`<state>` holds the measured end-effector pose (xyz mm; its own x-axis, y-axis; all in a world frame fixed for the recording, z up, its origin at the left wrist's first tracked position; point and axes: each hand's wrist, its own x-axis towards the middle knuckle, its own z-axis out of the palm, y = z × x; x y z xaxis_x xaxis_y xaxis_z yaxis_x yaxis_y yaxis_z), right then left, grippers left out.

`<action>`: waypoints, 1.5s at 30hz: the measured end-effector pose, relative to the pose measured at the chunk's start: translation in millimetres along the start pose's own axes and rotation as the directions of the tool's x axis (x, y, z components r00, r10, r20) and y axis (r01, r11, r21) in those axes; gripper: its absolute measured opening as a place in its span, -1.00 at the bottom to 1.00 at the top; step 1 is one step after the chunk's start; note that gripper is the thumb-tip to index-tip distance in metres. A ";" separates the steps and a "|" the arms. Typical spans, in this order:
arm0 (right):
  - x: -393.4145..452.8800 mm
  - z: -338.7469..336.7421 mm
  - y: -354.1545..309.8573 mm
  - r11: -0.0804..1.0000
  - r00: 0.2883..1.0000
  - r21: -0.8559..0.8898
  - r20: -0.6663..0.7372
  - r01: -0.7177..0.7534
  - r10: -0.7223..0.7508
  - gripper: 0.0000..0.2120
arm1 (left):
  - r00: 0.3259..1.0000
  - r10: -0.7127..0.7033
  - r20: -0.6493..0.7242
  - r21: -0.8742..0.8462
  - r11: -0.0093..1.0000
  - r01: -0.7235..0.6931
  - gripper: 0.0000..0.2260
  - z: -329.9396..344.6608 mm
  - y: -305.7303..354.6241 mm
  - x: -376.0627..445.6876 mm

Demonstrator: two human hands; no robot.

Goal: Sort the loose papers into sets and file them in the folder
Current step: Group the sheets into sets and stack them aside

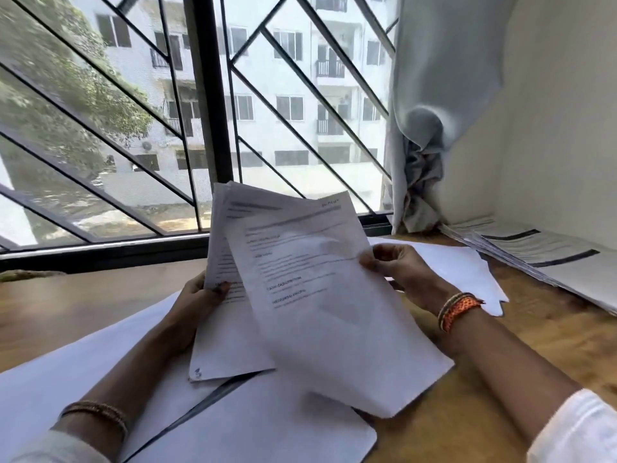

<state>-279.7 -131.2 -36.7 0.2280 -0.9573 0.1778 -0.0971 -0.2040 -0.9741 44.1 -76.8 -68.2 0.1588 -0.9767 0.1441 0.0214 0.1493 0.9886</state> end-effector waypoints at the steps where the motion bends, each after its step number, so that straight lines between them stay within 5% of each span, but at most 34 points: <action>1: 0.5 1.5 -0.1 1.000 0.999 0.018 -0.032 0.000 0.001 -0.69 | 1.000 -0.005 -0.003 -0.010 1.000 0.005 -0.78 -0.1 -0.2 0.5; 5: 0.0 4.0 -0.8 0.993 0.997 0.112 -0.074 0.024 -0.016 -0.65 | 1.000 -0.006 0.008 -0.042 0.999 0.006 -0.77 -1.5 -2.3 1.9; 13: -0.5 7.8 -8.0 0.998 0.997 0.070 -0.079 -0.001 0.007 -0.92 | 1.000 -0.015 0.008 -0.061 0.998 0.016 -0.76 -1.1 -1.7 1.5; 15: 0.6 7.0 -9.1 0.997 0.984 0.061 -0.174 0.046 -0.034 -0.95 | 1.000 -0.009 0.003 -0.051 0.999 0.009 -0.75 -0.8 -0.9 0.6; 17: 3.2 -0.9 -12.2 0.955 0.841 -0.204 -0.457 0.218 -0.289 -0.97 | 1.000 0.002 -0.011 -0.047 0.999 -0.003 -0.73 -0.8 -0.9 0.9; 18: 2.7 -6.2 -18.3 0.871 0.682 -0.417 -0.559 0.261 -0.472 -0.95 | 1.000 0.006 -0.018 -0.056 0.998 -0.007 -0.73 -1.3 -1.0 1.5; 20: -6.4 -16.9 -37.7 0.656 0.393 -0.719 -0.548 0.230 -0.738 -0.87 | 0.999 0.016 -0.028 -0.115 0.993 -0.019 -0.73 -2.6 0.2 1.9; 21: -11.7 -20.5 -48.3 0.574 0.321 -0.793 -0.500 0.205 -0.804 -0.82 | 0.999 0.018 -0.036 -0.153 0.988 -0.024 -0.74 -3.8 1.1 2.4; 27: -30.1 -3.3 -77.8 0.204 0.164 -0.969 -0.181 0.141 -0.970 -0.63 | 0.999 0.031 0.016 -0.220 0.975 -0.027 -0.76 -3.6 2.5 5.8; 32: -31.9 -9.4 -79.8 0.147 0.116 -0.969 -0.126 0.196 -0.985 -0.63 | 0.992 0.008 0.123 -0.179 0.984 0.014 -0.74 1.7 2.3 2.4; 40: -39.0 -42.4 -94.8 0.162 0.024 -0.970 -0.160 0.179 -0.987 -0.65 | 0.998 0.017 -0.053 -0.258 0.966 -0.030 -0.71 -10.1 11.9 10.3; 42: -37.5 -38.1 -94.3 0.152 0.071 -0.971 -0.141 0.186 -0.987 -0.65 | 0.997 0.035 -0.068 -0.256 0.965 -0.052 -0.70 -7.7 13.5 8.7; 45: -25.6 -17.8 -62.0 0.137 0.317 -0.977 -0.079 0.166 -0.945 -0.66 | 0.996 0.058 -0.060 -0.253 0.965 -0.072 -0.82 -2.3 14.9 5.7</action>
<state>-296.8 -97.7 21.7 0.0879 -0.1265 0.9881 -0.9215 -0.3870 0.0324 47.6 -79.9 -52.8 0.2189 -0.9554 0.1984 0.2587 0.2529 0.9323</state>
